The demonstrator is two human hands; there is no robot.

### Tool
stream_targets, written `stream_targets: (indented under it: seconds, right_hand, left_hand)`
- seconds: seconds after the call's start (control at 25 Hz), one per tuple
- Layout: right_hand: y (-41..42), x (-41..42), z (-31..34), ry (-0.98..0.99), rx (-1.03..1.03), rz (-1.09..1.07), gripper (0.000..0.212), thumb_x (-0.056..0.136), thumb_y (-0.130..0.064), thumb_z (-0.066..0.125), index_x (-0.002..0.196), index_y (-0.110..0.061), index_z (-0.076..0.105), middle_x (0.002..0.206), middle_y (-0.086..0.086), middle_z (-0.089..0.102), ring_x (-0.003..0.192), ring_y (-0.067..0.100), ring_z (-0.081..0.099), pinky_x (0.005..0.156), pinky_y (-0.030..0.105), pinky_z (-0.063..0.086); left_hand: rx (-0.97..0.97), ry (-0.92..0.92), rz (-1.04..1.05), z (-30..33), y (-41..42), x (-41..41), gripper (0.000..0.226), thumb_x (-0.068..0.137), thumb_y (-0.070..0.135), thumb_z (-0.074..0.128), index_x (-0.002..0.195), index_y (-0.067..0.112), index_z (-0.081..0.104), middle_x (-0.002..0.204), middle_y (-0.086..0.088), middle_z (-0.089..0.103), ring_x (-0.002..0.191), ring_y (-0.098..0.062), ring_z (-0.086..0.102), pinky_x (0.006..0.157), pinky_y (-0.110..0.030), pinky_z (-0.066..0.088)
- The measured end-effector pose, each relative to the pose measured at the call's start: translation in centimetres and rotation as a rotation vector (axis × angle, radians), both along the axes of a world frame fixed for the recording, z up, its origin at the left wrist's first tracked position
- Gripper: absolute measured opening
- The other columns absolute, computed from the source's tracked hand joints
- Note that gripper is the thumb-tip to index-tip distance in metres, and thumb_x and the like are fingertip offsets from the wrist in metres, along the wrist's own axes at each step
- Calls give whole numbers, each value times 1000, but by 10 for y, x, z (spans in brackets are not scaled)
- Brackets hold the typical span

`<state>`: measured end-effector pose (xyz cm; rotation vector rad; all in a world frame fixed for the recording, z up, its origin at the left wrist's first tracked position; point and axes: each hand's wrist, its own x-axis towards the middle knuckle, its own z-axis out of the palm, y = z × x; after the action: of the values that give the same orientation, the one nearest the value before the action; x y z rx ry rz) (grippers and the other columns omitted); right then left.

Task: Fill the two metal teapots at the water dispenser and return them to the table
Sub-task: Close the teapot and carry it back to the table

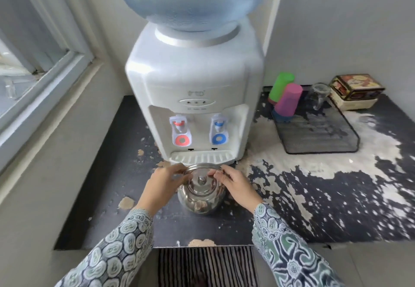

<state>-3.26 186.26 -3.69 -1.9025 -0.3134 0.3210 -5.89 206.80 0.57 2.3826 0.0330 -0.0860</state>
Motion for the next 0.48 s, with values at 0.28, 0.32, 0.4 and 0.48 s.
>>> stream_targets:
  seconds: [0.28,0.32,0.4,0.48]
  right_hand:
    - [-162,-57,44,-82,11,-276,34,89,-32,50,106,-5,62,105,6,69,100,18,64,87,34,49]
    - [-195,-74,50,-105,13,-328,39,88,-36,50,104,-2,62,101,8,69,97,20,64,86,35,49]
    - [-256,-107,61,-146,1,-413,51,83,-49,48,97,-1,60,97,18,68,94,29,63,84,42,48]
    - [-313,-139,69,-171,-14,-494,51,81,-53,48,90,-4,59,98,20,68,96,30,63,86,43,47]
  left_hand:
    - [-267,-77,-323,43,-158,-13,11,78,21,68,78,29,60,72,17,67,65,6,61,58,-6,43]
    - [-296,-71,-375,46,-192,-19,9,78,22,67,77,28,60,71,18,67,67,6,62,59,-6,43]
    - [-344,-72,-471,54,-255,-32,7,78,22,66,82,18,63,78,13,70,71,3,63,63,-9,46]
    - [-395,-63,-572,59,-316,-45,12,79,24,65,86,14,64,83,8,72,77,-3,66,69,-14,49]
